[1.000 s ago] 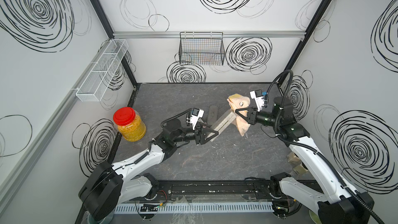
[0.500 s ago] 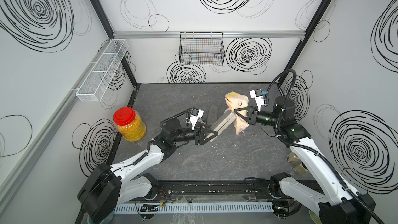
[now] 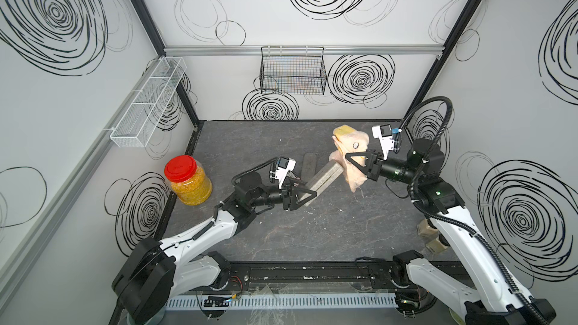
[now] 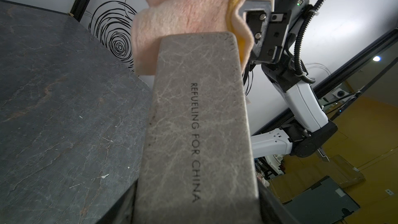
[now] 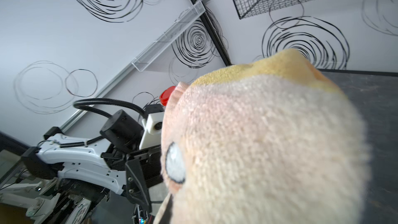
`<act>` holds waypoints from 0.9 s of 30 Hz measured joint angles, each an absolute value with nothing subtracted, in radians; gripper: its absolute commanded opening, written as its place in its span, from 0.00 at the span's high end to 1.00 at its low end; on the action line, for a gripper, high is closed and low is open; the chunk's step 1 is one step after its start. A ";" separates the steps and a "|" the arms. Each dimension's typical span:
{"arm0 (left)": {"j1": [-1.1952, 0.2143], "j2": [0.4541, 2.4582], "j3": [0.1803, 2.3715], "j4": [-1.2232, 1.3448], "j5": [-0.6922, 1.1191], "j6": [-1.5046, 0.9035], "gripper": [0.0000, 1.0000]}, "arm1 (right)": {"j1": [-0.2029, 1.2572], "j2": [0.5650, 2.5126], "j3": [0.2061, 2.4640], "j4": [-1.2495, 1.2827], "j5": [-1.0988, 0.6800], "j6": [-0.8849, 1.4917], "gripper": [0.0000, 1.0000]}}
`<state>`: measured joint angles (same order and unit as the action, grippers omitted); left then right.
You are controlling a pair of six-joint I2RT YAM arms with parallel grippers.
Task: Wipe the eyeglass case
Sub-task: Wipe the dirt from the eyeglass case.
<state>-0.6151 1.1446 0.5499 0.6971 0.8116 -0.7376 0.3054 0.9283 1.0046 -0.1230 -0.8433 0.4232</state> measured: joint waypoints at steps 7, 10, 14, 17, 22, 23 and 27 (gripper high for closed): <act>-0.628 1.135 0.551 0.676 0.812 -0.730 0.43 | 0.330 1.010 0.997 -0.050 -0.905 0.456 0.95; -0.632 1.132 0.556 0.658 0.814 -0.725 0.43 | 0.344 1.066 0.997 -0.112 -0.843 0.418 0.96; -0.637 1.132 0.562 0.643 0.817 -0.723 0.43 | 0.334 1.108 1.010 -0.196 -0.784 0.391 0.95; -0.641 1.132 0.565 0.647 0.819 -0.721 0.43 | 0.319 1.093 1.016 -0.184 -0.817 0.404 0.94; -0.641 1.132 0.565 0.646 0.819 -0.718 0.43 | 0.314 1.003 1.011 -0.079 -0.877 0.458 0.94; -0.641 1.132 0.565 0.645 0.819 -0.718 0.43 | 0.314 0.991 1.009 -0.069 -0.878 0.458 0.94; -0.642 1.134 0.566 0.645 0.819 -0.718 0.43 | 0.322 0.995 0.991 -0.085 -0.842 0.439 0.94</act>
<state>-0.6418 1.1339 0.5655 0.6449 0.8192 -0.7181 0.3218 0.9951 0.9905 -0.0853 -0.8425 0.4389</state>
